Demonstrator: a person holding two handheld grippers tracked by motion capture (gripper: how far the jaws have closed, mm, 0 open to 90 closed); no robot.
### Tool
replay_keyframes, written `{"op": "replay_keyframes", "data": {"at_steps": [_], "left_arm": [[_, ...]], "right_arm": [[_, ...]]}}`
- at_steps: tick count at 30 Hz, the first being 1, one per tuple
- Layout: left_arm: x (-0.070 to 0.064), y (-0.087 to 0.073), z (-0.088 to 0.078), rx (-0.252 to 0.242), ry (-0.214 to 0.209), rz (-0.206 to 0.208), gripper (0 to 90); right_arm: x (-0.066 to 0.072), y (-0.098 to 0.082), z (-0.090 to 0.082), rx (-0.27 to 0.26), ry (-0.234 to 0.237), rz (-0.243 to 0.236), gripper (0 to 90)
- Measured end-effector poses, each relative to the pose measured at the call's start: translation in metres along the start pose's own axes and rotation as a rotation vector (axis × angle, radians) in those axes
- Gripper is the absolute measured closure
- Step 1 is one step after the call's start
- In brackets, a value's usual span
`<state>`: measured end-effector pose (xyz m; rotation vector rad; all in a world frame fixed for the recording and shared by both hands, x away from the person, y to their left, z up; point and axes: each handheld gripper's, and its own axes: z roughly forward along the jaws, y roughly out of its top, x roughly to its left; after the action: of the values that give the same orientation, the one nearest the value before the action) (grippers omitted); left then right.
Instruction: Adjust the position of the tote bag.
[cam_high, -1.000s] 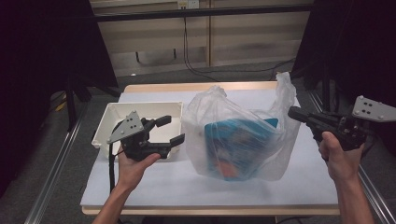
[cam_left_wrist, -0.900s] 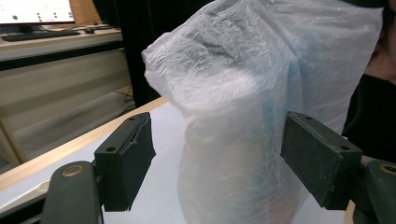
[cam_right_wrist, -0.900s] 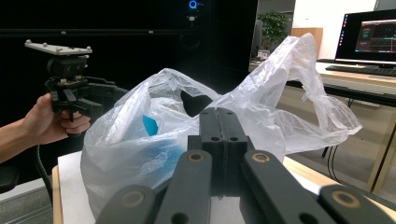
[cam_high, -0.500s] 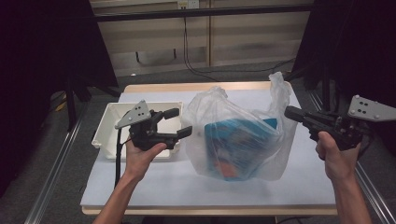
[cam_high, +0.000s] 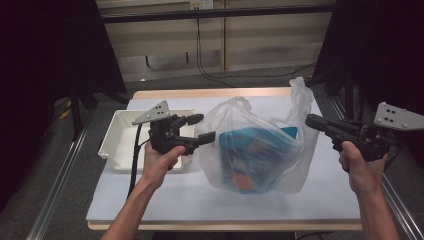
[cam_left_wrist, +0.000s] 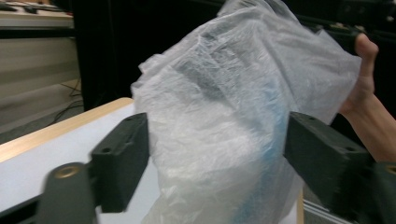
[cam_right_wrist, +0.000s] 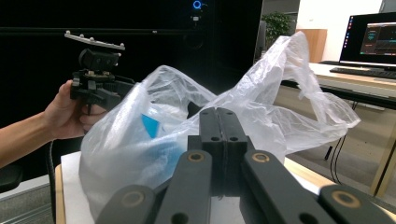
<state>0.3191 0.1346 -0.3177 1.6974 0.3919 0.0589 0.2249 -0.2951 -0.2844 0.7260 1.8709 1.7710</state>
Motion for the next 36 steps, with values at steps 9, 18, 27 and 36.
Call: {"op": "replay_keyframes", "data": {"at_steps": [9, 18, 27, 36], "left_arm": [[-0.006, 0.004, -0.003, 0.017, -0.028, 0.053, 74.0], [-0.030, 0.005, -0.020, 0.023, 0.004, 0.157, 84.2], [-0.041, -0.003, -0.038, 0.019, 0.022, 0.186, 89.0], [-0.050, -0.018, -0.055, 0.020, 0.069, 0.212, 89.9]], "right_arm": [[0.000, 0.000, -0.001, -0.004, 0.001, 0.004, 90.0], [0.005, 0.002, -0.012, -0.031, -0.009, -0.004, 90.0], [0.010, 0.003, -0.028, -0.052, -0.035, -0.013, 90.0], [0.018, 0.001, -0.044, -0.057, -0.053, -0.028, 90.0]]}}
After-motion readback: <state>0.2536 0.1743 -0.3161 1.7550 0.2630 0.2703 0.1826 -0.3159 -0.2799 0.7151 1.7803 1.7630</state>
